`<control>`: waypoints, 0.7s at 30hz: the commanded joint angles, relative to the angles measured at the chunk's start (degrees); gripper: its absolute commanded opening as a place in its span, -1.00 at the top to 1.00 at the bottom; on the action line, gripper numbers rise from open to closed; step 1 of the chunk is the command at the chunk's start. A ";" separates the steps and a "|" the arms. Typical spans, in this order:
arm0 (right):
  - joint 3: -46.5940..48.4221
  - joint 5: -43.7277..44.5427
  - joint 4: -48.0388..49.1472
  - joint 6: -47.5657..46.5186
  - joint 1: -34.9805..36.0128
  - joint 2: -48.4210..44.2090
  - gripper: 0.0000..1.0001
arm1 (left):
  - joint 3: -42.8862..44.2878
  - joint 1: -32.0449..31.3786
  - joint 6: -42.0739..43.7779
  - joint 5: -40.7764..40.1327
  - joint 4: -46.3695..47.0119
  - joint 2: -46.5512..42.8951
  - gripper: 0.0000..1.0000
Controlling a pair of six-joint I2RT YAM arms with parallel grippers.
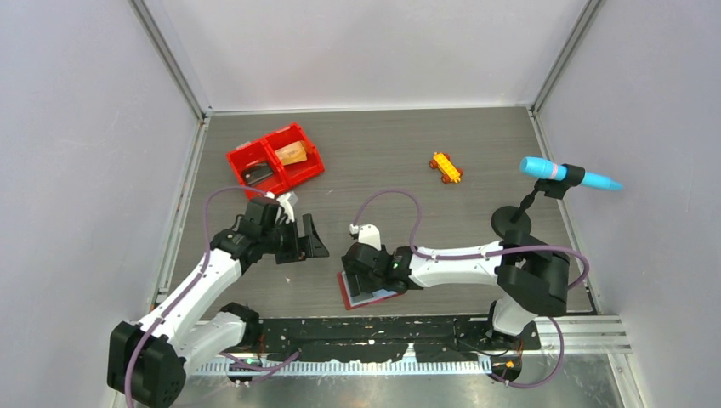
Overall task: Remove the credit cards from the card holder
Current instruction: Remove the credit card from the card holder.
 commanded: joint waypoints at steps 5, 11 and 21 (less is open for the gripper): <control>2.96 3.89 -3.88 -0.12 1.17 1.83 -0.46 | 0.16 -0.16 0.73 1.05 2.21 0.14 -0.59; 5.23 5.09 -5.74 -0.01 2.23 0.52 -0.43 | 0.00 -0.15 0.36 -0.03 2.02 -0.13 -0.59; 7.96 6.10 -7.17 -0.50 3.51 -0.84 -0.40 | -0.49 -0.15 0.46 -2.56 0.96 -3.33 -0.60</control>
